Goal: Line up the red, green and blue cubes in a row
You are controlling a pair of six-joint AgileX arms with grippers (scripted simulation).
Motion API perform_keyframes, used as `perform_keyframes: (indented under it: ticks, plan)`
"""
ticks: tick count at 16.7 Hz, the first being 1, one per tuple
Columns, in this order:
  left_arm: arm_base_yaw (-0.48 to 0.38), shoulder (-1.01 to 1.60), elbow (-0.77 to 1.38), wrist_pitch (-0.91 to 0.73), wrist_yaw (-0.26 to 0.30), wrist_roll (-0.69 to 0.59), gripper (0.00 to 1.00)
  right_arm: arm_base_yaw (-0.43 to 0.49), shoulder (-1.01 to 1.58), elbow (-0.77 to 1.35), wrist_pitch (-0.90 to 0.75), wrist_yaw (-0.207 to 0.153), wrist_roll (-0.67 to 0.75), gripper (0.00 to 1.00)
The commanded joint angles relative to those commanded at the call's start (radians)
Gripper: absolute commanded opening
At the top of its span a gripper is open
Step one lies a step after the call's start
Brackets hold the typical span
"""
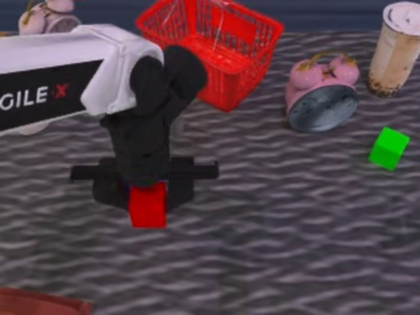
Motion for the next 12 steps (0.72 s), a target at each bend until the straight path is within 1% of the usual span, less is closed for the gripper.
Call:
perform_keyframes:
  ticks: [2,4,9,12]
  plan:
    - [-0.067,-0.062,-0.072,0.019,-0.004,-0.076,0.00,0.000,0.000,0.000,0.000,0.000,0.000,1.00]
    - [-0.100,-0.094,-0.105,0.030,-0.006,-0.110,0.00,0.000,0.000,0.000,0.000,0.000,0.000,1.00]
    - [-0.098,-0.090,-0.108,0.031,-0.006,-0.108,0.00,0.000,0.000,0.000,0.000,0.000,0.000,1.00]
    - [-0.099,-0.064,-0.151,0.103,-0.006,-0.106,0.00,0.000,0.000,0.000,0.000,0.000,0.000,1.00]
